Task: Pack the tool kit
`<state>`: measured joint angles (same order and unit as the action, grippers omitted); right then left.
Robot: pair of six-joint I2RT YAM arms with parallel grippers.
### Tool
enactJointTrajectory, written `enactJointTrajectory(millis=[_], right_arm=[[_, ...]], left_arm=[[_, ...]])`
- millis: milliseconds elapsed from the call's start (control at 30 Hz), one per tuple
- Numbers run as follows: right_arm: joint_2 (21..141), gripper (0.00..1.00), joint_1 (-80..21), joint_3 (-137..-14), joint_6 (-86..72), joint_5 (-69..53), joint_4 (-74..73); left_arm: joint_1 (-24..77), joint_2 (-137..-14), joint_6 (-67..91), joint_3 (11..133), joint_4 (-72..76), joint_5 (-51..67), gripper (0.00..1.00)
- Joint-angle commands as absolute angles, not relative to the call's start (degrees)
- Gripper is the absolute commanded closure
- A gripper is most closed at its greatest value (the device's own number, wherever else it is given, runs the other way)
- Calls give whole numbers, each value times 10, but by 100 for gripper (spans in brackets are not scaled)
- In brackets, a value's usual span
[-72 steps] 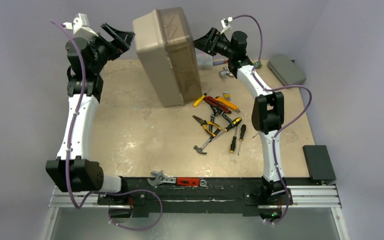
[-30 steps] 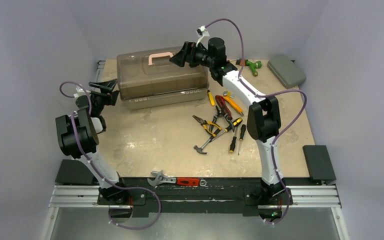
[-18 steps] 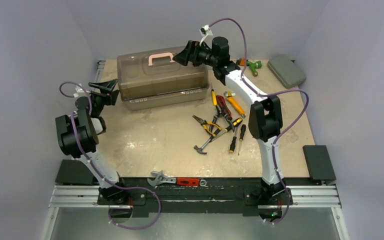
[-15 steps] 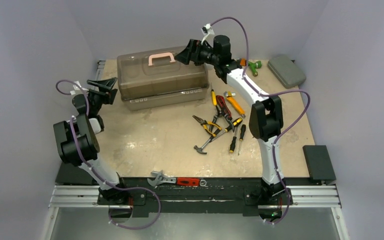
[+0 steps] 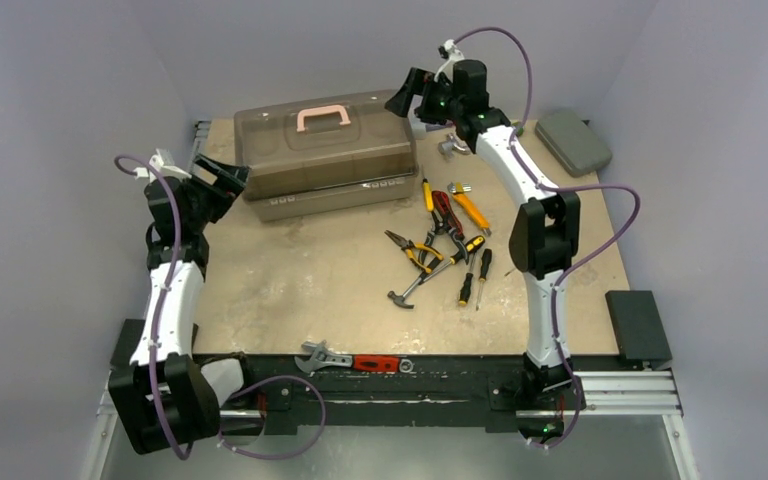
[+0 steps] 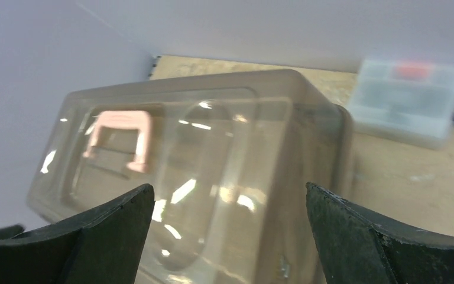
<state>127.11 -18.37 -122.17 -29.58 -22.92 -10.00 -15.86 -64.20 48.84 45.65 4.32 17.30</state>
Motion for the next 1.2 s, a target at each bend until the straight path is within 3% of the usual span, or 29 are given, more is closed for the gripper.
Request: enactJointTrajectory(millis=[0,467,733,900,1167], right_arm=[[1235,1,-185,-1206,-274,-159,-158],[1155,3,-279,-1032,-265,-201,-122],[1004,4,-391,-794,-314,-175,-17],[990,3,-420,-798,-262,-160,-60],[969,3,-353,-823,-228,-174,-75]], left_arm=[[-122,-598,430,448,-73,95,12],[-116,-494,430,356,-73,63,11],[-116,-436,407,329,-97,27,11],[-116,-407,408,297,-95,36,11],[-116,-352,417,239,-83,111,9]])
